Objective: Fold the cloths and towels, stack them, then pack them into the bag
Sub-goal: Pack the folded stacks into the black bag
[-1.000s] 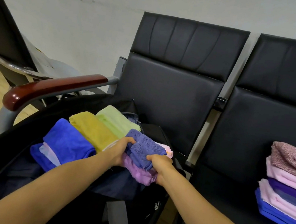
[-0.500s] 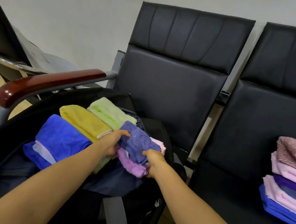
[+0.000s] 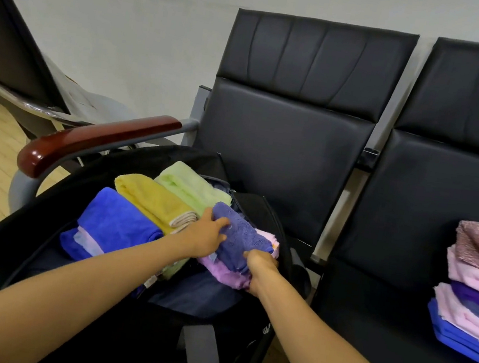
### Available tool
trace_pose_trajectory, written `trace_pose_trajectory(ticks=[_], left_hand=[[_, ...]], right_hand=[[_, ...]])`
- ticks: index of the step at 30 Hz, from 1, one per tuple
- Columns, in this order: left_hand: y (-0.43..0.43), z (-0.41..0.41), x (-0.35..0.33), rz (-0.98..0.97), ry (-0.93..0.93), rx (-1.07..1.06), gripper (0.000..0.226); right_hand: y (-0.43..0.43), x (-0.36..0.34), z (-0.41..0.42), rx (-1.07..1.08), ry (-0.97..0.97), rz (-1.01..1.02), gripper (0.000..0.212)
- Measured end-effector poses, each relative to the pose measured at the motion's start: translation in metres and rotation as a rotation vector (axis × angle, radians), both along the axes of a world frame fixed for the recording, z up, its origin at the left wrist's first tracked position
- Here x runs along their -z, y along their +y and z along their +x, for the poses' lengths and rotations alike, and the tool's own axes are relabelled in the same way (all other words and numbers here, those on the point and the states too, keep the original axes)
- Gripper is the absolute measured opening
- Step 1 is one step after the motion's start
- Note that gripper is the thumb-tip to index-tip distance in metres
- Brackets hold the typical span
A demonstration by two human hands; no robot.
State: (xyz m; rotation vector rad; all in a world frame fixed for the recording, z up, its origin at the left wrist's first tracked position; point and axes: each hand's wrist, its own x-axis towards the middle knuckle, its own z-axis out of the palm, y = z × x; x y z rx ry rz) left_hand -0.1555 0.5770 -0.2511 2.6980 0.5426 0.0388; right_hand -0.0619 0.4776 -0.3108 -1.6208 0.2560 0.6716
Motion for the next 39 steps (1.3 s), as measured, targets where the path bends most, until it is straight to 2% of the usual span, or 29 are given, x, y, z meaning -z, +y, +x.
trace_pose_trajectory(ticks=[4, 9, 10, 11, 13, 14, 16, 18, 20, 22, 24, 26, 28, 30, 36, 39], left_hand=[[0.0, 0.008, 0.016, -0.103, 0.101, -0.005, 0.05], [0.002, 0.018, 0.025, -0.075, 0.109, -0.04, 0.05], [0.003, 0.018, 0.024, -0.093, 0.098, -0.052, 0.05], [0.006, 0.019, 0.023, -0.115, 0.082, -0.06, 0.05], [0.008, 0.018, 0.018, -0.153, 0.085, -0.055, 0.049], [0.009, 0.019, 0.014, -0.165, 0.096, -0.052, 0.049], [0.009, 0.017, 0.004, -0.177, 0.129, -0.049, 0.05], [0.016, 0.012, -0.009, -0.224, 0.157, -0.022, 0.051], [0.032, 0.006, -0.024, -0.293, 0.148, -0.01, 0.048], [0.055, 0.003, -0.041, -0.352, -0.027, -0.114, 0.032], [0.081, -0.001, -0.054, -0.233, -0.275, -0.26, 0.026], [0.108, -0.007, -0.058, 0.028, -0.378, -0.356, 0.036], [0.136, -0.015, -0.05, 0.159, -0.338, -0.399, 0.041], [0.158, -0.021, -0.037, 0.228, -0.286, -0.44, 0.04], [0.191, -0.017, -0.014, 0.354, -0.247, -0.514, 0.048], [0.194, -0.01, -0.008, 0.511, -0.222, -0.504, 0.055]], right_hand=[[-0.013, -0.016, -0.012, -0.083, -0.009, 0.025, 0.044], [-0.034, -0.05, -0.034, -0.327, -0.068, -0.046, 0.039], [-0.039, -0.061, -0.041, -0.415, -0.154, -0.127, 0.043], [-0.043, -0.07, -0.043, -0.531, -0.325, -0.295, 0.051], [-0.05, -0.093, -0.05, -0.688, -0.863, -0.781, 0.053], [-0.05, -0.105, -0.051, -0.718, -1.098, -0.884, 0.045], [-0.038, -0.112, -0.045, -0.803, -1.274, -0.835, 0.031], [-0.02, -0.108, -0.037, -0.946, -1.244, -0.79, 0.033], [-0.004, -0.098, -0.03, -1.061, -1.175, -0.874, 0.038], [0.012, -0.095, -0.026, -1.048, -1.173, -0.96, 0.039], [0.03, -0.094, -0.024, -0.971, -1.239, -0.958, 0.04], [0.052, -0.092, -0.022, -0.934, -1.309, -0.833, 0.041], [0.073, -0.087, -0.024, -0.967, -1.289, -0.651, 0.046], [0.093, -0.084, -0.025, -1.018, -1.207, -0.576, 0.05], [0.123, -0.065, -0.026, -1.184, -1.058, -0.618, 0.065], [0.127, -0.049, -0.029, -1.207, -1.056, -0.703, 0.077]])
